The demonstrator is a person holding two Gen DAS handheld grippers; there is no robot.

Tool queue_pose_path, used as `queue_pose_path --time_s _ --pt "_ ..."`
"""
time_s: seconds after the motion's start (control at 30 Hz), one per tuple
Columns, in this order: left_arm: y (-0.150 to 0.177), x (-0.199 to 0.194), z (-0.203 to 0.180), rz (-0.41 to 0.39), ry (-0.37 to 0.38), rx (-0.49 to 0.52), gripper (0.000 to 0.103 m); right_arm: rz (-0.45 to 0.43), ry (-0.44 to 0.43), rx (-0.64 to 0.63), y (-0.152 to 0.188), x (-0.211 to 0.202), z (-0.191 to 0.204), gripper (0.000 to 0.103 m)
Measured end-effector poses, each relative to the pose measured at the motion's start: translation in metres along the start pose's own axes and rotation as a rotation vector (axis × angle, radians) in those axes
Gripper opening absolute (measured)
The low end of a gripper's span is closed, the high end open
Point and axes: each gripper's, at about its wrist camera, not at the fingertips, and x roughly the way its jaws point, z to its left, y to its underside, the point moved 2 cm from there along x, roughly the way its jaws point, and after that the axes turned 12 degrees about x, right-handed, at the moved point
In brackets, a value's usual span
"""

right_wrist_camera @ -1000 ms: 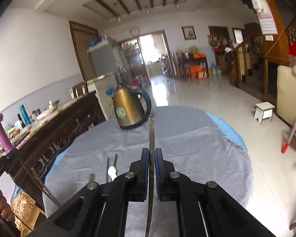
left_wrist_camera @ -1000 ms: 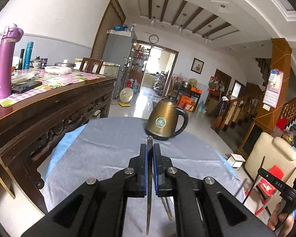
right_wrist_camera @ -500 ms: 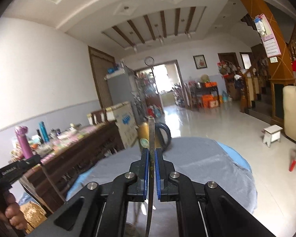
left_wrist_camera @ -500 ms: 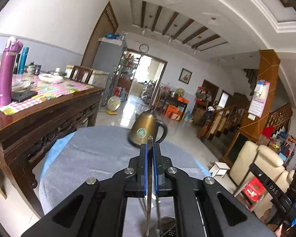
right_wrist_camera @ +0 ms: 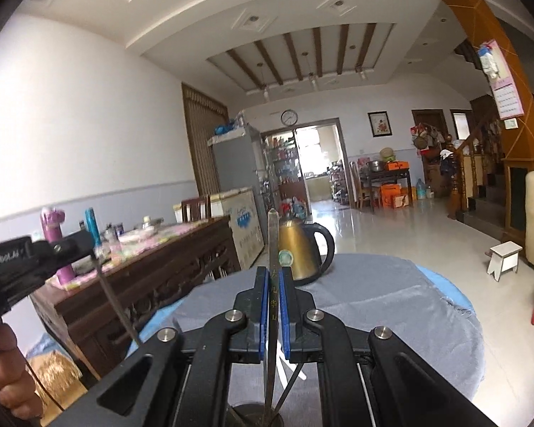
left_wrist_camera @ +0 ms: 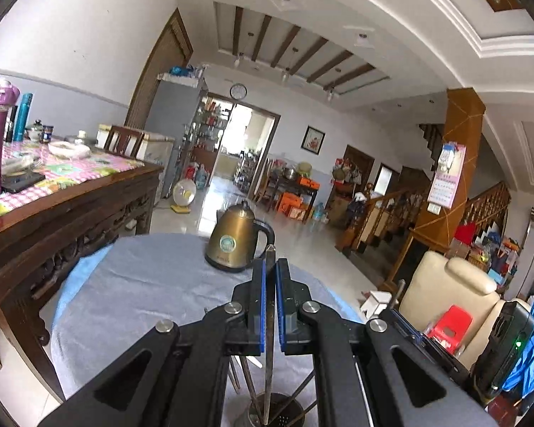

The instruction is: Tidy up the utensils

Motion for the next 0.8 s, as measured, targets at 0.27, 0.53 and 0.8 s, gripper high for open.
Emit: queue_pose_path --time_s 0.27,0.53,0.8 --pt "0.013 0.012 -0.003 0.055 0.001 0.0 0.005 0.046 0.004 -0.038 0.015 0.003 0.001 0.007" --pt "0.02 0.013 -0.01 0.084 0.011 0.017 0.005 0.107 0.022 -0.036 0.026 0.009 -0.01 0.007" --pt "0.034 0.018 -0.017 0.149 0.031 0.024 0.005 0.176 0.028 -0.01 0.039 0.014 -0.024 0.007"
